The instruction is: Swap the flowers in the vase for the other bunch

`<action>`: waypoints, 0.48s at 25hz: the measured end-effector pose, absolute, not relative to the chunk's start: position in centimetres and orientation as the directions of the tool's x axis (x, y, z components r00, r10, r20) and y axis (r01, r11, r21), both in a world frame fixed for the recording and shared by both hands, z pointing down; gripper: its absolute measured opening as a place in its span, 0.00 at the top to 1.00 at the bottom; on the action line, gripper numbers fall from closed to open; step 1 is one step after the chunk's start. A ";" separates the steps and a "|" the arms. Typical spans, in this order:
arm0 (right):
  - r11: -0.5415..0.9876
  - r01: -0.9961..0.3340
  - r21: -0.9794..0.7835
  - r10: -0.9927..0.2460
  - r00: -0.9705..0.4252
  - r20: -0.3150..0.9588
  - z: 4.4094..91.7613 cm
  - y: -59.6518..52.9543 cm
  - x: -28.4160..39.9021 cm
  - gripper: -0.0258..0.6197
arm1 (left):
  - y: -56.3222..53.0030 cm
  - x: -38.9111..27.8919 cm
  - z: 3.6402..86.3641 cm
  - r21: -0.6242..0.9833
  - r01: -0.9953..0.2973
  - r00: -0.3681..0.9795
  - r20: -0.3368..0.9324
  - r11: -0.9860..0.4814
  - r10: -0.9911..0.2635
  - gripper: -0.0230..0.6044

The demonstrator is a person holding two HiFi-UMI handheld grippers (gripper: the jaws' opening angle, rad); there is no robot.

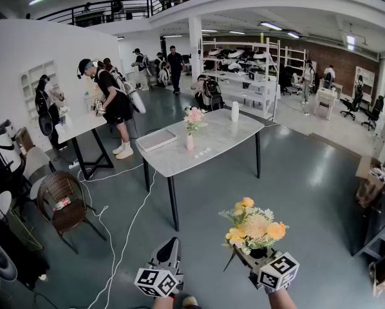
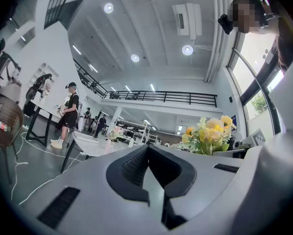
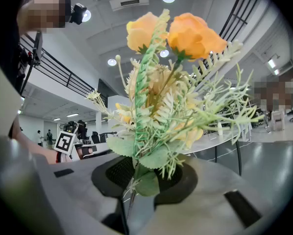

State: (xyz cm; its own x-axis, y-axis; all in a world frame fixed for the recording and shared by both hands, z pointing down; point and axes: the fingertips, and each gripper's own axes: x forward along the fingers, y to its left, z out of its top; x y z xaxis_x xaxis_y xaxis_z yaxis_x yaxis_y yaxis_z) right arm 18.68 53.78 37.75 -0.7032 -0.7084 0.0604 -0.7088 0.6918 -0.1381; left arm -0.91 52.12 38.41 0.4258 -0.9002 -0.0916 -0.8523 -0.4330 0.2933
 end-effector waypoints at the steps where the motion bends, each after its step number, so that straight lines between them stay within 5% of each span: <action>1: 0.695 -0.708 -0.123 -0.707 -0.705 0.063 37.6 53.7 18.6 0.77 | 52.0 -0.7 38.0 0.289 -0.852 0.428 -0.100 -0.437 -0.898 0.94; 12: 0.720 -0.690 -0.074 -0.687 -0.724 0.068 38.0 52.0 16.6 0.77 | 51.1 -2.2 38.2 0.297 -0.862 0.396 -0.111 -0.411 -0.912 0.94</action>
State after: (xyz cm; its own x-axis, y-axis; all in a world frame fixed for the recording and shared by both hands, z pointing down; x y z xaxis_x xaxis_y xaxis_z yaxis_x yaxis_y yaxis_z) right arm 16.64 52.02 37.97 -0.7238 -0.6866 0.0678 -0.6900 0.7200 -0.0740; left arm -2.19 51.08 38.16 0.3960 -0.9115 -0.1110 -0.8622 -0.4107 0.2966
